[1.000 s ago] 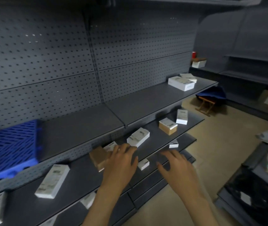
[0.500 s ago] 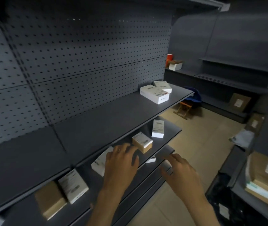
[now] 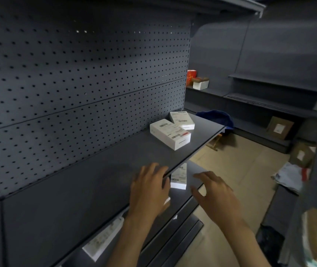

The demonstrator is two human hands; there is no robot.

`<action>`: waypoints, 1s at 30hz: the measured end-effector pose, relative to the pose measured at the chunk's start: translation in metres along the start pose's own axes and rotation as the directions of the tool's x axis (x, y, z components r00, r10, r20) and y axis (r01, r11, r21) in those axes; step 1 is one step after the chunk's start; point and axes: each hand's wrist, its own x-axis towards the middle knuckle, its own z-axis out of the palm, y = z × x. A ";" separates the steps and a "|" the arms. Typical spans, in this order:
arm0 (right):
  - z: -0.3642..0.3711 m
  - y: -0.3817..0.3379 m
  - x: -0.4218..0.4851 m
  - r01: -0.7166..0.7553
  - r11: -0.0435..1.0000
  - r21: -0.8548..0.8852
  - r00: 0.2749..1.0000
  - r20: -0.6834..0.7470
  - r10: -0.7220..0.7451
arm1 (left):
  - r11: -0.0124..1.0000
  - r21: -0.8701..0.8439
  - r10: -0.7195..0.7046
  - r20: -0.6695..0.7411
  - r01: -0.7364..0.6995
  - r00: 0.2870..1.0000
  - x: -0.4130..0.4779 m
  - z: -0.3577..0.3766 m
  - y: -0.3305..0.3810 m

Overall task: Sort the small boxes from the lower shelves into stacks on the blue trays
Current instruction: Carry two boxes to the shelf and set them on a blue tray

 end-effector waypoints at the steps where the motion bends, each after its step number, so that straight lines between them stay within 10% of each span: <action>1: 0.000 0.007 0.014 0.007 1.000 0.003 1.000 -0.008 -0.007 | 1.000 0.007 -0.004 -0.005 0.004 1.000 0.012 0.005 0.003; 17: 0.052 0.111 0.265 0.290 0.953 0.091 0.955 -0.098 -0.281 | 0.948 0.155 -0.264 -0.107 0.279 0.958 0.200 0.103 0.074; 22: 0.085 0.118 0.323 0.229 0.960 0.163 0.973 -0.063 -0.222 | 0.885 0.168 -0.442 0.009 0.434 0.897 0.233 0.133 0.077; 30: 0.125 0.096 0.375 0.178 0.978 0.107 0.981 0.051 -0.185 | 0.833 0.156 -0.504 -0.179 0.530 0.845 0.240 0.155 0.073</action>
